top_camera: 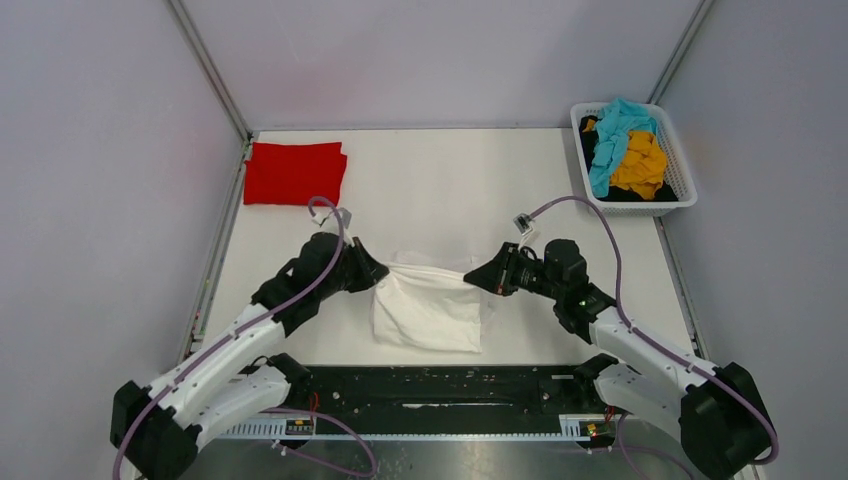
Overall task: Fold and stack the t-shirts
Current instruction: Smooth out wrinkles on the folded tshirt
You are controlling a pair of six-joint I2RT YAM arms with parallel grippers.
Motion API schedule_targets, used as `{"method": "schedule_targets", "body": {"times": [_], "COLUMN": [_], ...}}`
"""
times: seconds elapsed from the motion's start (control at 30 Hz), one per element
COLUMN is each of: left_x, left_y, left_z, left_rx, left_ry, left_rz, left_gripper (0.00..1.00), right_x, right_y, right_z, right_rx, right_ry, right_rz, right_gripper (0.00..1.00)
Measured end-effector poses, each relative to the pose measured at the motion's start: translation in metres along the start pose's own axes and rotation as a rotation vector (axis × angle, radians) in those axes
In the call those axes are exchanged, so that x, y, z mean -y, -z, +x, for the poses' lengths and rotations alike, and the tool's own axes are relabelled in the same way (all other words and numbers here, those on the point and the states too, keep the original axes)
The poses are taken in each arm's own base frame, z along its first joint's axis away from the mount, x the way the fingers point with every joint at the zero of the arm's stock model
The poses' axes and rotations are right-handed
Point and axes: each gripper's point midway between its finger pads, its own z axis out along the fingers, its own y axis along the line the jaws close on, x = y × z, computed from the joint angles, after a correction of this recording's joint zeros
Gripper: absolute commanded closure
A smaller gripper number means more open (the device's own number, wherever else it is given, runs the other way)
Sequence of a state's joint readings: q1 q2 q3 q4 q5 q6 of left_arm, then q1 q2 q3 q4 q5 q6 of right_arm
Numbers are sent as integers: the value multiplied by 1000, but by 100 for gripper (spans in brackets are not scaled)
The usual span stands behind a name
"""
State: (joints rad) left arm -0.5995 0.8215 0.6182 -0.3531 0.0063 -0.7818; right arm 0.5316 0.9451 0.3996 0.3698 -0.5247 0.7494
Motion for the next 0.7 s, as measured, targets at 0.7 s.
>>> {"method": "schedule_targets", "body": {"times": [0.7], "left_x": [-22], "left_y": [-117], "left_z": [-23], "left_rx": [-170], "left_ry": [33], "left_rz": [-151], "left_gripper": [100], "right_x": [105], "right_y": [-18], "right_z": [-35], "right_rx": [46], "right_ry": [-166], "right_rz": [276], "right_gripper": [90]}}
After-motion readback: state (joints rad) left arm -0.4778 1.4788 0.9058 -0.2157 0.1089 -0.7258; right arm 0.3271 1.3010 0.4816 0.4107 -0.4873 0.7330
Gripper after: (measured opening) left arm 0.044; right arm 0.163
